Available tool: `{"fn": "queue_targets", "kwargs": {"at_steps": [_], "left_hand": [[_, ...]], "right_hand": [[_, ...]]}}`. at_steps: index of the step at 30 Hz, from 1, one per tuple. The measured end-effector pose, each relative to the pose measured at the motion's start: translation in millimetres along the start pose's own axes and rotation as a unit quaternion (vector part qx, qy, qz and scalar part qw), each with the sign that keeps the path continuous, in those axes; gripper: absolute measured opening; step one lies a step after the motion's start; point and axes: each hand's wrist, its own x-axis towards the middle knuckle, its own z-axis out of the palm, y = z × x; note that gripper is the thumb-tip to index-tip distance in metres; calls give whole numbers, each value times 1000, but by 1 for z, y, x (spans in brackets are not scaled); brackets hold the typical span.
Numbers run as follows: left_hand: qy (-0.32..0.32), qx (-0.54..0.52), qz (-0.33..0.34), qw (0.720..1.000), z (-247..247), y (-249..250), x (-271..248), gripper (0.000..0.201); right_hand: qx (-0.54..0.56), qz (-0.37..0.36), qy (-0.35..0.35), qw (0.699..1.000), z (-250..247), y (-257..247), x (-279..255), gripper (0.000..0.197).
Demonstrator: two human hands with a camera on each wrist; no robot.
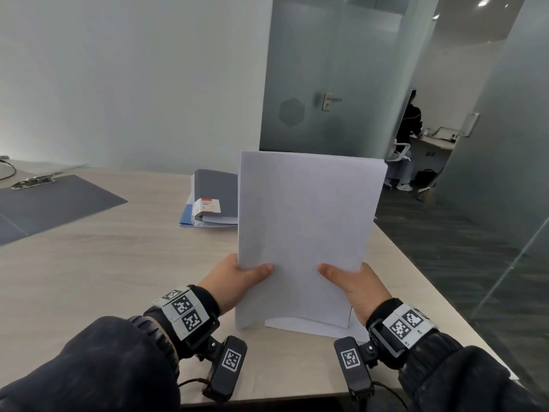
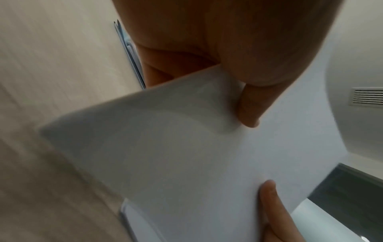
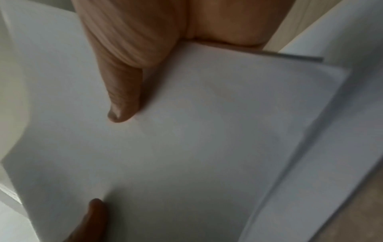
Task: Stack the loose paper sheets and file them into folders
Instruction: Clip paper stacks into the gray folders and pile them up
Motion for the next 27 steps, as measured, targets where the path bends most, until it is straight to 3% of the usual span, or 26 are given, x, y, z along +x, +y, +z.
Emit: {"fn": "queue_targets", "kwargs": {"at_steps": [3, 8, 12, 15, 18, 23, 27], "left_hand": [[29, 11, -1, 1000, -9, 0, -2, 10], [106, -34, -6, 994, -45, -6, -7, 16], [173, -94, -21, 980, -84, -12, -14, 38], [200, -104, -43, 973, -114, -18, -24, 38], [225, -63, -64, 970, -147, -25, -37, 24], [285, 29, -107, 952, -213, -35, -57, 44], [371, 123, -98, 915, -267, -47, -68, 22]], "right_hand": [[3, 22, -12, 1000, 9, 1, 7, 54], [-21, 50, -63, 997, 43, -2, 16, 37], [-104, 71, -87, 988, 81, 3, 25, 20], [-116, 91, -104, 984, 117, 12, 38, 16], [-107, 124, -107, 981, 153, 22, 51, 15], [-72, 142, -88, 983, 211, 33, 66, 14], [-66, 137, -66, 986, 254, 42, 78, 12]]}}
